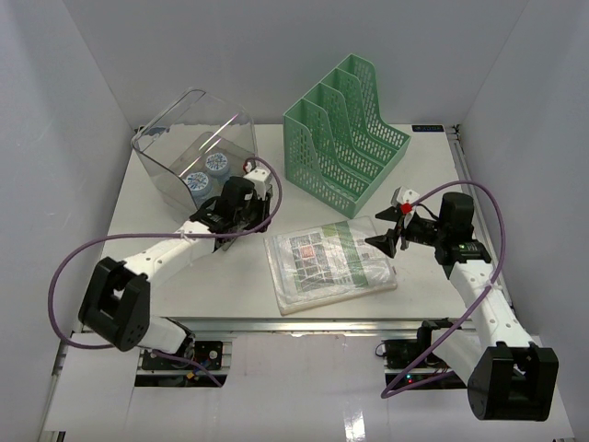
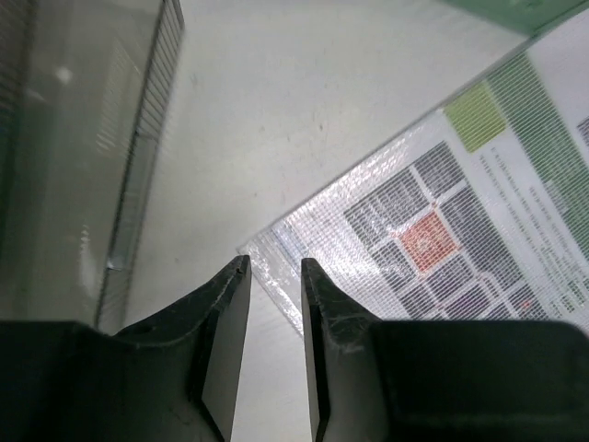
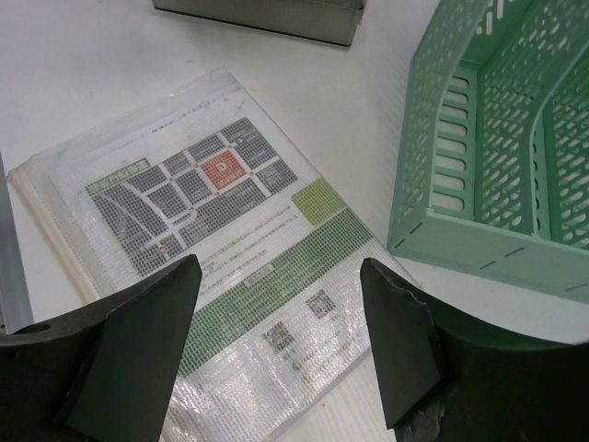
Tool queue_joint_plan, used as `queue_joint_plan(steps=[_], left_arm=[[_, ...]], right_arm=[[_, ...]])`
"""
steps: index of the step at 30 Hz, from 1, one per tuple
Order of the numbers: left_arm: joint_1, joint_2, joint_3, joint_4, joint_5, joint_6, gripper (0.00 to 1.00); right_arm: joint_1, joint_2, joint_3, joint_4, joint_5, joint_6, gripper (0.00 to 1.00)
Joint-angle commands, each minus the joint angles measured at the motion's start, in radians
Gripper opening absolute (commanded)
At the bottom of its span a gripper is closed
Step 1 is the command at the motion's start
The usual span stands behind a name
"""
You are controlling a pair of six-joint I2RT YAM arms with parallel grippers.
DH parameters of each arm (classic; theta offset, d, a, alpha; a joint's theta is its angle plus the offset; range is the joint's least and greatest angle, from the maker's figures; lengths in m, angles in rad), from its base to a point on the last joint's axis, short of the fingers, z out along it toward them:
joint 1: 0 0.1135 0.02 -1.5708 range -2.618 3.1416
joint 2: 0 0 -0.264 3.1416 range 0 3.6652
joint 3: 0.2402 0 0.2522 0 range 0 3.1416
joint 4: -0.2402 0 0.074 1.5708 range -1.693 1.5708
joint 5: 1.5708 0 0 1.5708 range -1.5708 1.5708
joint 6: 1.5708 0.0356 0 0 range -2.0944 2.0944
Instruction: Organize the desk
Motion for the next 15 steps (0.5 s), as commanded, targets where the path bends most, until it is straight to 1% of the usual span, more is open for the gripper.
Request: queue_joint_plan(steps=[1, 3, 7, 10, 13, 14, 15], left_arm=[[-0.001, 0.098, -0.007, 0.034, 0.036, -0.087, 0.36], [0.0, 0.155, 0.009, 0.032, -0.037, -0.073, 0.35], [-0.001, 0.231, 0.055, 0.023, -0.163, -0.032, 0.35], [-0.001, 0.294, 0.084, 0.02, -0.294, 0.014, 0.37], [0.0, 0.331, 0.108, 0.021, -0.397, 0.039, 0.44], [-0.001, 0.344, 0.114, 0.022, -0.438, 0.05, 0.48], [-0.001, 0.359, 0.116, 0.025, -0.464, 0.063, 0.56]], right_arm=[[-0.004, -0.008, 0.002, -0.069, -0.083, -0.133, 0.71], [-0.004, -0.002, 0.007, -0.09, -0.092, -0.15, 0.68], [-0.005, 0.0, 0.007, -0.093, -0.096, -0.159, 0.67], [-0.005, 0.002, 0.005, -0.09, -0.096, -0.156, 0.67], [-0.005, 0.005, 0.007, -0.091, -0.094, -0.155, 0.67], [-0.005, 0.005, 0.007, -0.09, -0.093, -0.154, 0.66], [-0.004, 0.007, 0.008, -0.09, -0.092, -0.153, 0.66]])
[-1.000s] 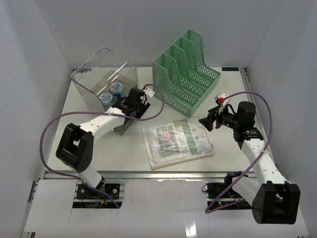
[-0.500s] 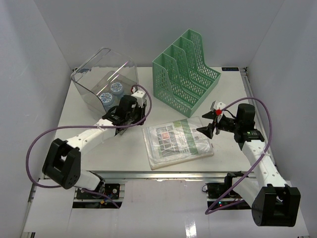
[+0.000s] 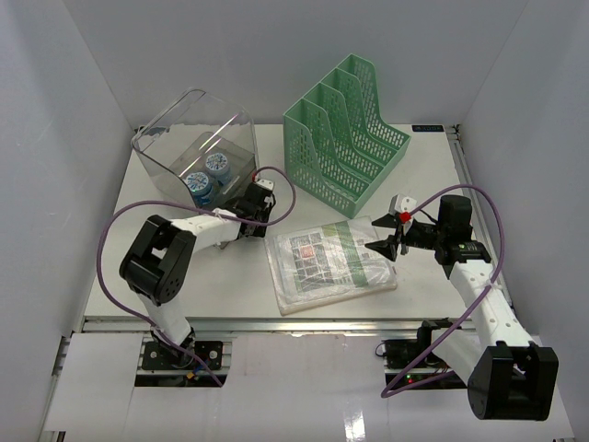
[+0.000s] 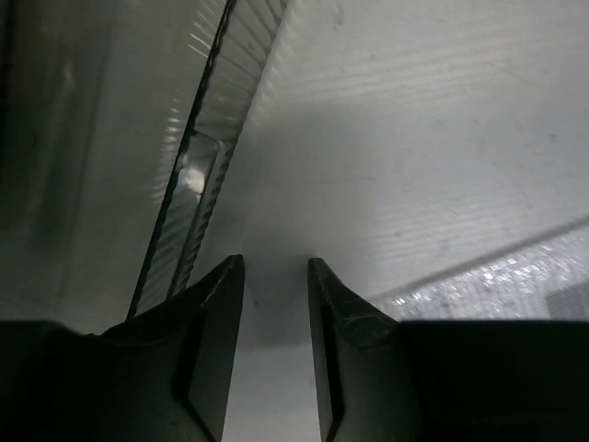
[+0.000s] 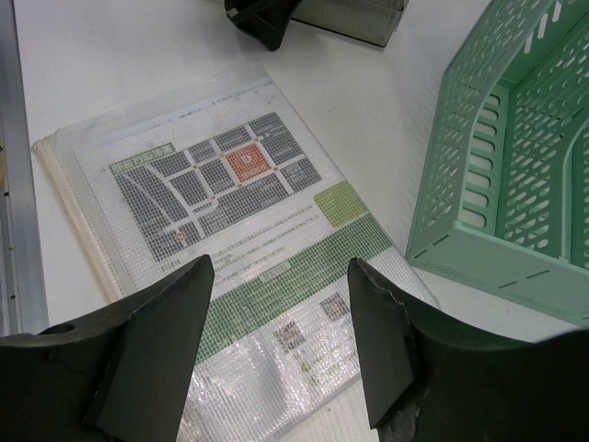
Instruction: Organize the desk
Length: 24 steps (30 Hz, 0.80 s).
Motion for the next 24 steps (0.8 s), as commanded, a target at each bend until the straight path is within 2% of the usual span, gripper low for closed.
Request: queue_joint_plan(steps=[1, 3, 6, 18, 24], left_arm=[[0.0, 0.035, 0.052, 0.024, -0.223, 0.068, 0.63], [0.002, 0.05, 0.058, 0.036, -0.26, 0.089, 0.72], [0.005, 0.063, 0.069, 0.041, -0.283, 0.114, 0.79], [0.005, 0.045, 0.091, 0.029, -0.302, 0.142, 0.83], [0.004, 0.012, 0.079, 0.043, -0.328, 0.166, 0.91]], right_arm=[[-0.003, 0.006, 0.009, 0.0, -0.022, -0.015, 0.66], [-0.004, 0.008, 0.009, 0.0, -0.021, -0.013, 0.66], [-0.005, 0.007, 0.01, 0.0, -0.018, -0.011, 0.66], [-0.005, 0.006, 0.012, -0.009, -0.022, -0.017, 0.67], [-0.005, 0.007, 0.009, -0.016, -0.032, -0.029, 0.69]])
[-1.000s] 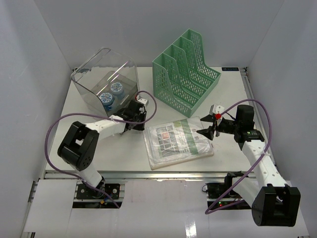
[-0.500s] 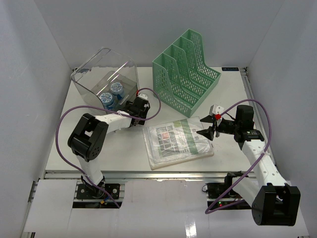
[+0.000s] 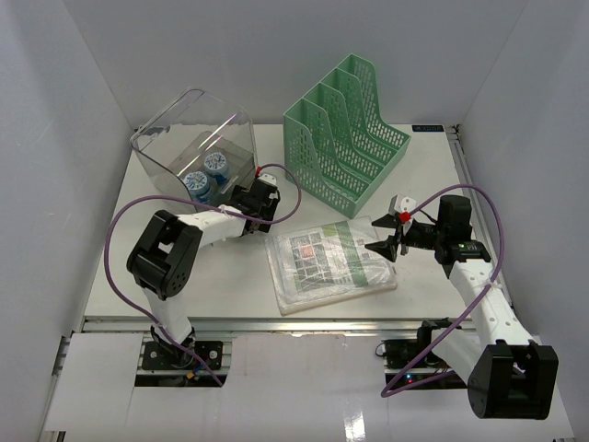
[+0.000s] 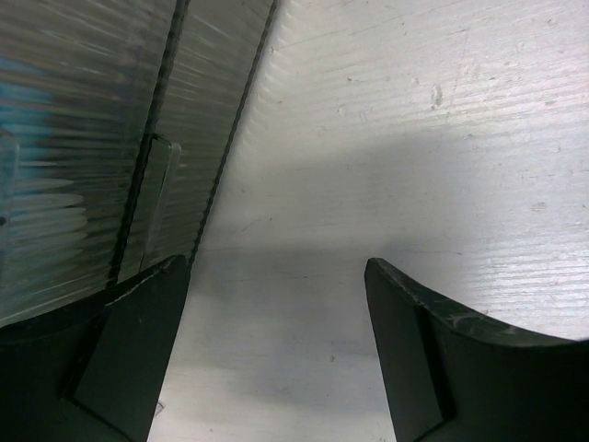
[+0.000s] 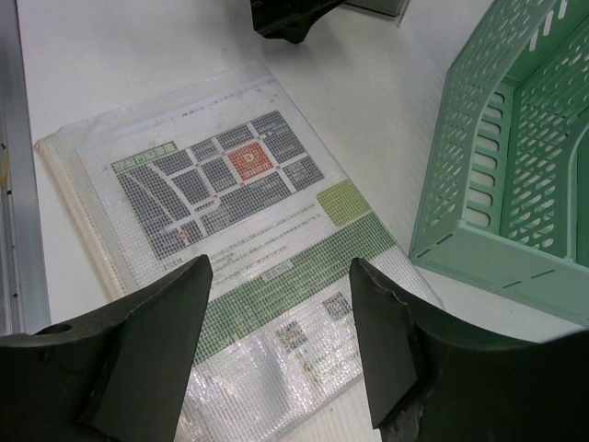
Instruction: Organize the desk
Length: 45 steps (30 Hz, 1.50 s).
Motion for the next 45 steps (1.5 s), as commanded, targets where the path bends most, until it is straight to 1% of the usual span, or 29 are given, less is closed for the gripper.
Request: queue_joint_plan(steps=[1, 3, 4, 5, 6, 7, 8, 11, 12, 13, 15, 16, 17, 18, 20, 21, 22, 23, 24, 27, 30, 32, 36, 40, 45], left_arm=[[0.012, -0.061, 0.015, 0.005, -0.078, 0.035, 0.91], [0.012, -0.073, 0.017, -0.002, -0.054, 0.03, 0.91], [0.013, -0.085, 0.018, -0.009, -0.019, 0.018, 0.91], [0.012, -0.108, 0.017, -0.016, 0.06, 0.009, 0.91], [0.011, -0.132, 0.012, -0.019, 0.159, 0.001, 0.93], [0.008, -0.156, 0.006, -0.02, 0.268, -0.006, 0.96], [0.006, -0.183, 0.0, -0.02, 0.348, -0.024, 0.98], [0.003, -0.296, -0.021, -0.026, 0.487, -0.083, 0.98], [0.003, -0.325, -0.041, -0.025, 0.511, -0.104, 0.98], [0.003, -0.374, -0.062, -0.027, 0.566, -0.137, 0.98], [0.003, -0.458, -0.091, -0.03, 0.632, -0.2, 0.98], [0.003, -0.495, -0.106, -0.031, 0.656, -0.232, 0.98], [0.003, -0.535, -0.137, -0.029, 0.678, -0.266, 0.98], [0.003, -0.587, -0.191, -0.023, 0.708, -0.306, 0.98], [0.001, -0.667, -0.262, 0.009, 0.748, -0.383, 0.98], [0.002, -0.709, -0.3, 0.021, 0.757, -0.436, 0.98], [0.002, -0.759, -0.347, 0.034, 0.764, -0.483, 0.98], [0.001, -0.832, -0.405, 0.05, 0.764, -0.52, 0.98], [0.002, -0.897, -0.433, 0.057, 0.762, -0.571, 0.98], [0.003, -1.023, -0.559, 0.066, 0.736, -0.667, 0.98], [0.004, -1.164, -0.634, 0.029, 0.695, -0.739, 0.98], [0.003, -1.245, -0.659, -0.001, 0.681, -0.763, 0.98], [0.004, -1.32, -0.681, -0.037, 0.68, -0.807, 0.98], [0.004, -1.344, -0.696, -0.059, 0.689, -0.839, 0.98], [0.003, -1.364, -0.708, -0.076, 0.695, -0.874, 0.98]], right_arm=[[-0.004, 0.001, 0.009, -0.01, -0.031, -0.023, 0.69], [-0.004, 0.002, 0.009, -0.018, -0.033, -0.033, 0.71], [-0.005, 0.003, 0.009, -0.026, -0.035, -0.039, 0.72], [-0.005, 0.005, 0.012, -0.049, -0.045, -0.058, 0.75], [-0.005, 0.008, 0.018, -0.088, -0.07, -0.112, 0.78], [-0.005, 0.012, 0.024, -0.138, -0.106, -0.197, 0.8], [-0.005, 0.023, 0.033, -0.205, -0.136, -0.289, 0.83], [-0.001, 0.056, 0.058, -0.429, -0.181, -0.562, 0.94], [0.004, 0.065, 0.073, -0.557, -0.182, -0.649, 0.96], [0.017, 0.076, 0.086, -0.645, -0.166, -0.764, 0.98], [0.055, 0.075, 0.093, -0.68, -0.102, -0.834, 0.96], [0.078, 0.071, 0.094, -0.679, -0.067, -0.84, 0.95], [0.126, 0.06, 0.087, -0.644, -0.006, -0.809, 0.94], [0.207, 0.044, 0.072, -0.569, 0.094, -0.755, 0.93], [0.322, 0.006, 0.04, -0.48, 0.21, -0.646, 0.92], [0.407, 0.001, 0.022, -0.441, 0.291, -0.615, 0.92], [0.479, -0.001, 0.001, -0.398, 0.361, -0.588, 0.92], [0.526, 0.009, -0.024, -0.354, 0.412, -0.567, 0.92], [0.586, 0.029, -0.045, -0.336, 0.482, -0.541, 0.92], [0.681, 0.083, -0.069, -0.249, 0.593, -0.488, 0.96], [0.717, 0.156, -0.074, -0.192, 0.66, -0.45, 1.0], [0.731, 0.187, -0.066, -0.159, 0.681, -0.433, 0.95], [0.749, 0.258, -0.048, -0.115, 0.727, -0.387, 0.9], [0.756, 0.321, -0.027, -0.118, 0.749, -0.374, 0.76], [0.763, 0.353, -0.034, -0.145, 0.739, -0.387, 0.63]])
